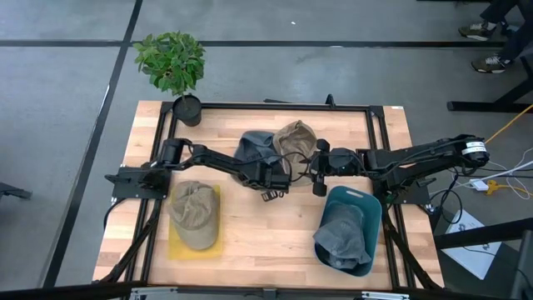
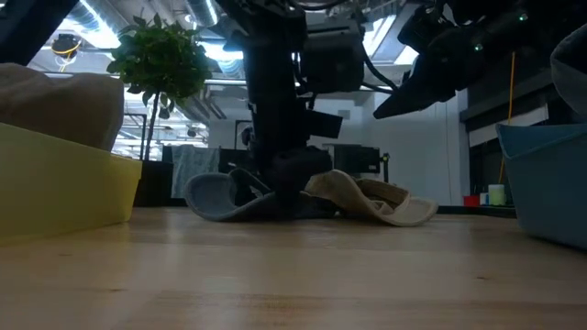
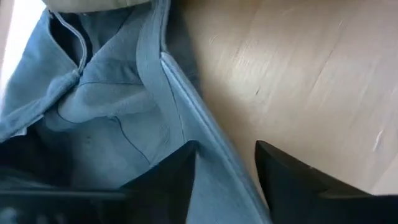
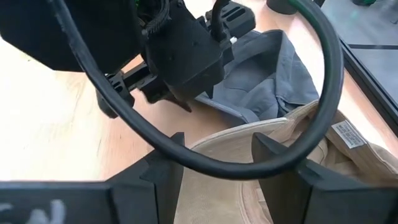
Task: Pick & Place hat
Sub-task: Put the blue cap into the blue bin
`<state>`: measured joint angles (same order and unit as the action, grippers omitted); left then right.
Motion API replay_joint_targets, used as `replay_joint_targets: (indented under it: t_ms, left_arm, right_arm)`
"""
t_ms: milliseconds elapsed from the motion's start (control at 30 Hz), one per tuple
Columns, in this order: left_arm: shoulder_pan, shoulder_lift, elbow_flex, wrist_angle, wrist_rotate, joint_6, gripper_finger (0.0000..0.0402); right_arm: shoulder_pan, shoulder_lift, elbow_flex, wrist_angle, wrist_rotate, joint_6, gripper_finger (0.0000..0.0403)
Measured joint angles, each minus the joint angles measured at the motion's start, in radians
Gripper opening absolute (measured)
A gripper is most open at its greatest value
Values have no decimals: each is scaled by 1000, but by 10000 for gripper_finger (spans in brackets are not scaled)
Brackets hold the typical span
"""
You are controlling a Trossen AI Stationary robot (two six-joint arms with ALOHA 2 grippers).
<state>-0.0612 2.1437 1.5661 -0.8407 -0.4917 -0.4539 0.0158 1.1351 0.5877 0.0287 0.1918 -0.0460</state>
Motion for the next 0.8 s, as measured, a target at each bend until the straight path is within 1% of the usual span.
replay_joint_targets:
  t_ms: [67,200,233,367,533,700,800]
  left_arm:
    - [0,-3,0,-8,-14,17,125]
    - [0,-14,0,-46,-26,39,32]
    - [0,-17,1,-53,-31,36,18]
    - [0,-49,0,-101,-5,33,13]
    - [0,-143,0,-141,87,40,8]
    - [6,-276,-1,-172,141,94,8]
    - [27,-370,-1,-174,198,107,7]
  right_arm:
    - [0,0,0,-2,-1,1,186]
    - [0,0,0,-4,-1,0,186]
    - [0,0,0,-4,-1,0,186]
    - [0,0,0,-4,-1,0,186]
    - [0,0,0,-2,-1,-3,186]
    - [0,0,0,-1,-2,-15,186]
    - [0,0,0,-1,-2,-15,186]
